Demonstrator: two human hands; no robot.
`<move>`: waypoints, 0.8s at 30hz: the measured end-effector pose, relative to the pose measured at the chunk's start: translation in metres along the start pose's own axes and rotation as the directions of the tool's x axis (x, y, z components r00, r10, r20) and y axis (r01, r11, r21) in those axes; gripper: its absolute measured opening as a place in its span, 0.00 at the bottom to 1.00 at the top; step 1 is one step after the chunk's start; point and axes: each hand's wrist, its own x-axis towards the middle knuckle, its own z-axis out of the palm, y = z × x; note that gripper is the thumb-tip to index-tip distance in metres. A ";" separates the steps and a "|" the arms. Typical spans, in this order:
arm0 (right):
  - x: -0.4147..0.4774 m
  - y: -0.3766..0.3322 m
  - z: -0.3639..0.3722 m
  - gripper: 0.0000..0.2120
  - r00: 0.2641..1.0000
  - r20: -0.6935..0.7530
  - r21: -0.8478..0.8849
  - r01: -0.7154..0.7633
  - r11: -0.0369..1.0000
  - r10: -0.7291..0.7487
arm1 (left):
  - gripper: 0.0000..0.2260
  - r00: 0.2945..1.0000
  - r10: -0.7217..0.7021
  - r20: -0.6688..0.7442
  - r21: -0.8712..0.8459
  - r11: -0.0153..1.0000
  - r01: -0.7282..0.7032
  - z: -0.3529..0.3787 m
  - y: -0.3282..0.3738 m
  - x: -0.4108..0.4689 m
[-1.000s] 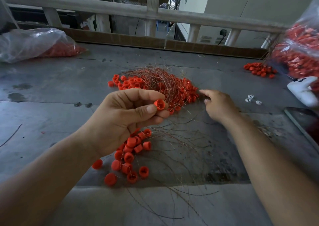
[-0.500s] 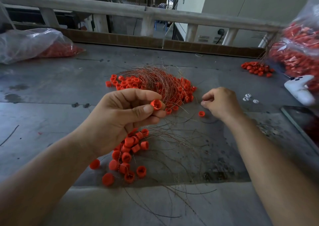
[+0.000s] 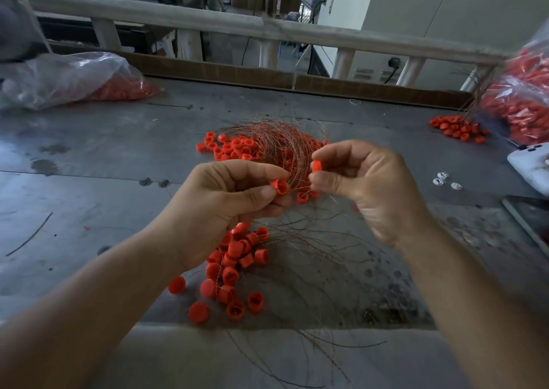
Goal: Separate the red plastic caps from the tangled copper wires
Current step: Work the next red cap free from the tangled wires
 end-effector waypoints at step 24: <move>-0.014 0.001 0.027 0.12 0.976 0.097 -0.306 0.218 0.927 -0.197 | 0.09 0.996 0.040 -0.079 0.129 0.991 -0.030 0.002 0.002 0.000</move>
